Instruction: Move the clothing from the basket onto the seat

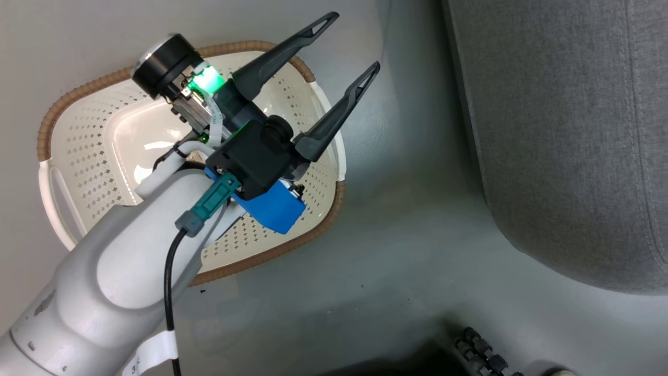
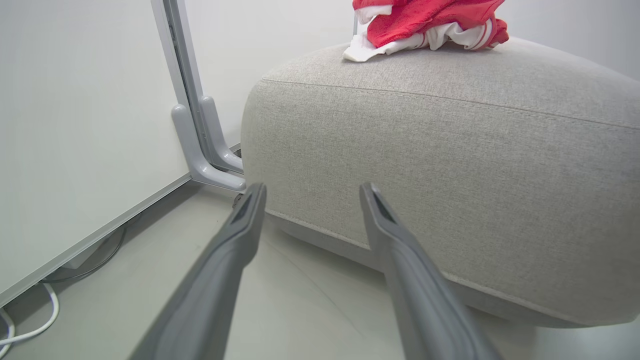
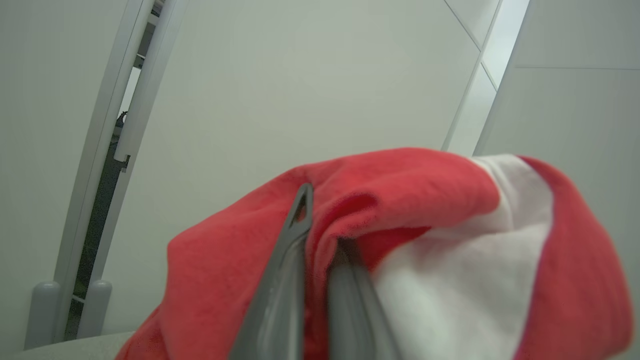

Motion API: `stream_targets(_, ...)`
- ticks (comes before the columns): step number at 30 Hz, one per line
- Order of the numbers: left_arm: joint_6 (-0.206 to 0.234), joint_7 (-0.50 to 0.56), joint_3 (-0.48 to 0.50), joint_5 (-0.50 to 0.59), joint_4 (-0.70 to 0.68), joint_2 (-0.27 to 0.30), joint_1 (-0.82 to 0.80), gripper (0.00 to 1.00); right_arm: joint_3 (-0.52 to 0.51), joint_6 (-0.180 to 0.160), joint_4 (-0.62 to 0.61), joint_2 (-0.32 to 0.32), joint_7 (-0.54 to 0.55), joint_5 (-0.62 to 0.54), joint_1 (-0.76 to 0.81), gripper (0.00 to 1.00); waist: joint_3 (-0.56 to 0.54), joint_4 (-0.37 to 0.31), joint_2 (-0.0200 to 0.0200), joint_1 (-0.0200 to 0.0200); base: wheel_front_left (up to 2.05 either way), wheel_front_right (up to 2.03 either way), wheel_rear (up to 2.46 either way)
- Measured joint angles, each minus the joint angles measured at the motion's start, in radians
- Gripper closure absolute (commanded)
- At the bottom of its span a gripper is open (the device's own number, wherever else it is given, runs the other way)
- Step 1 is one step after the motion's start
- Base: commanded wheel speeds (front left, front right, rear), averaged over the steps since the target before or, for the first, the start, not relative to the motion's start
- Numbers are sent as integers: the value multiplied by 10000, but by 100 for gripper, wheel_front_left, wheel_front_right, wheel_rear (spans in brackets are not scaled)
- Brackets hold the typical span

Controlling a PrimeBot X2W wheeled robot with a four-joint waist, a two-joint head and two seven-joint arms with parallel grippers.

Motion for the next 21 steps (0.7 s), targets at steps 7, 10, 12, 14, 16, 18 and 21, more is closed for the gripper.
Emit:
stream_targets(7,2,0,75,-33,-61,102,-85,0,395,0,1670,439,0,-372,526,100,90,71,0,-1,0,0,0)
stream_targets(10,2,0,96,-33,-90,94,-117,0,491,0,2406,686,0,-460,563,100,118,112,0,-1,0,0,0)
stream_targets(12,2,0,107,-31,-90,96,-117,0,499,2,2755,823,2,-558,559,100,123,130,0,-1,0,0,0)
stream_targets(14,0,0,117,-31,-90,84,-117,0,453,0,2832,915,0,-662,562,100,103,144,0,-1,0,0,0)
stream_targets(16,0,0,150,-29,-82,81,-106,0,368,0,2798,1072,0,-734,616,100,43,142,0,-1,0,0,0)
stream_targets(18,2,0,188,-27,-73,77,-79,0,291,0,2516,1283,0,-880,825,0,-69,131,0,-1,0,0,0)
stream_targets(21,12,0,251,-29,-56,-27,57,0,247,2,2130,1542,0,-995,1279,0,-341,116,0,-1,0,0,0)
